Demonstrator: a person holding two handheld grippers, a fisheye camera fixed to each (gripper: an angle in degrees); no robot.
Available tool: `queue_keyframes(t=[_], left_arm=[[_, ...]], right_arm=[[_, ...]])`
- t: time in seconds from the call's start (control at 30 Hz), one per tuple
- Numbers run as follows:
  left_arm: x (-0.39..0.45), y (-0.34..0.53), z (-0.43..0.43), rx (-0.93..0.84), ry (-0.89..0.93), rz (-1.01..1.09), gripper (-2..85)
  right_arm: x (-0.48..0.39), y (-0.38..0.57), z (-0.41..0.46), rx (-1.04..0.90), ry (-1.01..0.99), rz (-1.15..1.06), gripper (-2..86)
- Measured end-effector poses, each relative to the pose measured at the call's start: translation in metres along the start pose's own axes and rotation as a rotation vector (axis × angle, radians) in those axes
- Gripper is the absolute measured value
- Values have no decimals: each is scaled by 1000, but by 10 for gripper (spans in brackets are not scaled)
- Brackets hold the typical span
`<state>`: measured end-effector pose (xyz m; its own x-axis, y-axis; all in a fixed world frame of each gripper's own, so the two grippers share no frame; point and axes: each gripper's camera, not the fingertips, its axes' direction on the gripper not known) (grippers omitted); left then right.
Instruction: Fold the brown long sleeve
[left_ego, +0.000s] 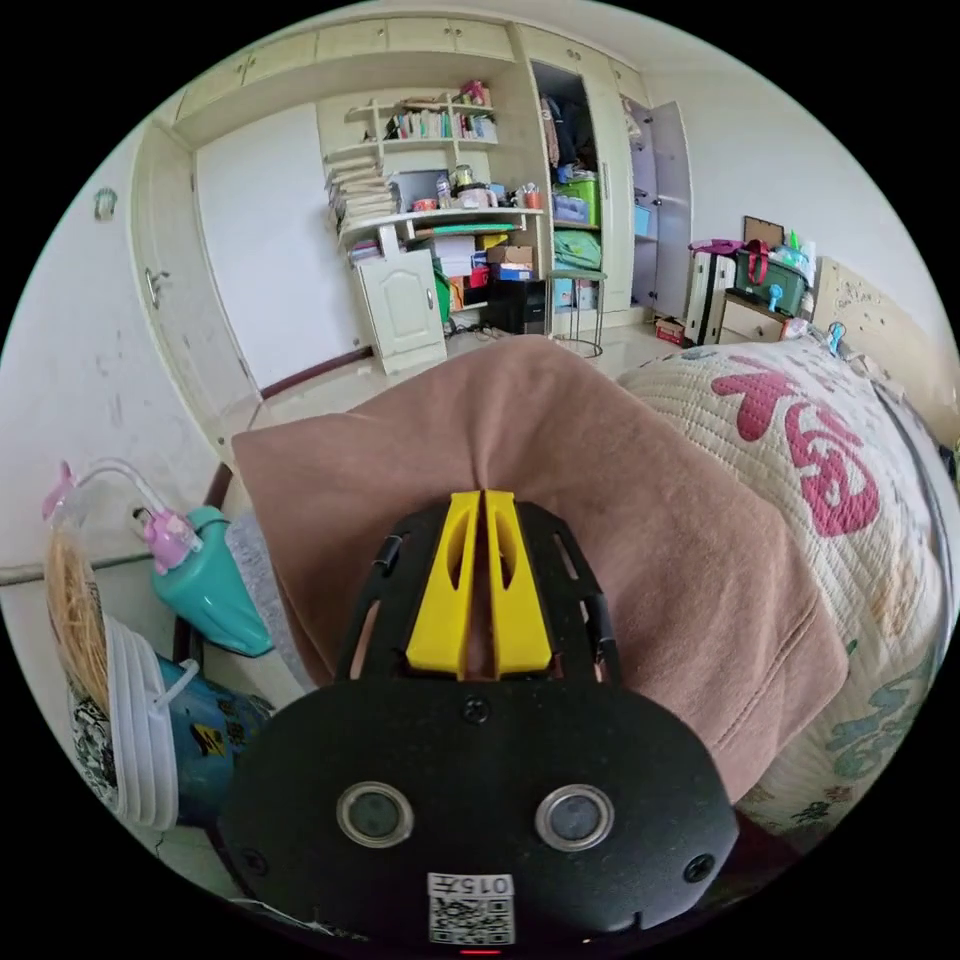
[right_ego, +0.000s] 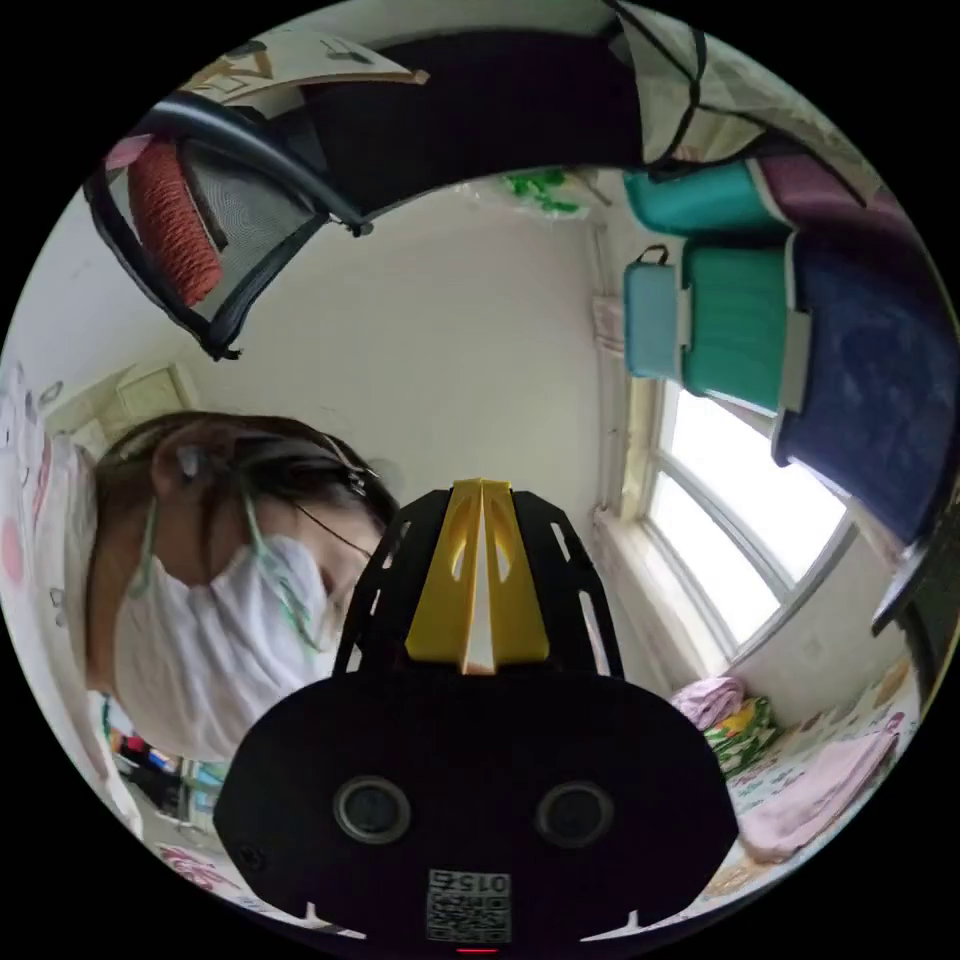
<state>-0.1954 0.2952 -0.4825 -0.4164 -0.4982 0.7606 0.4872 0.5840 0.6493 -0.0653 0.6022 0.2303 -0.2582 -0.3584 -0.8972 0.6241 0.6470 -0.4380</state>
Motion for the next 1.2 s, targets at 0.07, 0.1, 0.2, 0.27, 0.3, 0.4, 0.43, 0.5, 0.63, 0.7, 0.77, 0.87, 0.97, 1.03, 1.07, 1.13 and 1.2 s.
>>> queue_keyframes(t=[0.07, 0.1, 0.2, 0.27, 0.3, 0.4, 0.43, 0.5, 0.63, 0.7, 0.77, 0.87, 0.97, 1.03, 1.07, 1.13, 1.2], left_arm=[[-15, -16, 3, -72, 32, 0, -2], [-17, -21, 4, -95, 29, 15, -2], [-14, -36, -17, -12, -9, 71, -4], [4, -46, -51, 155, 14, 102, -5], [12, -48, -58, 188, 34, 119, -6], [58, -52, -100, 331, 203, 213, -7], [77, -49, -119, 383, 303, 252, -7], [101, -40, -151, 433, 491, 273, -7], [151, -11, -252, 393, 1315, 321, -8], [168, 17, -301, 368, 1728, 324, -8], [190, 72, -364, 297, 2106, 371, -9], [201, 155, -416, 232, 2501, 524, -9], [182, 228, -451, 250, 2805, 894, -8], [160, 260, -457, 241, 2897, 1024, -7], [144, 273, -457, 255, 2939, 1083, -6], [124, 287, -454, 278, 2983, 1160, -5], [108, 294, -450, 289, 3015, 1226, -4]], right_arm=[[24, 22, 12, -16, 195, -14, -8], [30, 28, 16, -36, 227, -22, -8], [54, 59, 45, -185, 274, -105, -7], [70, 74, 66, -312, 326, -117, -7], [74, 77, 71, -338, 351, -117, -7], [95, 86, 86, -406, 474, -77, -6], [105, 87, 92, -427, 518, -45, -6], [119, 86, 102, -466, 587, 22, -6], [151, 81, 128, -592, 698, 172, -6], [163, 80, 137, -612, 787, 248, -6], [176, 79, 147, -629, 929, 339, -6], [181, 76, 155, -638, 972, 382, -6], [180, 73, 168, -701, 979, 357, -6], [181, 74, 177, -755, 973, 346, -6], [182, 74, 180, -787, 968, 353, -6], [184, 76, 184, -833, 955, 370, -5], [182, 78, 187, -869, 942, 373, -5]])
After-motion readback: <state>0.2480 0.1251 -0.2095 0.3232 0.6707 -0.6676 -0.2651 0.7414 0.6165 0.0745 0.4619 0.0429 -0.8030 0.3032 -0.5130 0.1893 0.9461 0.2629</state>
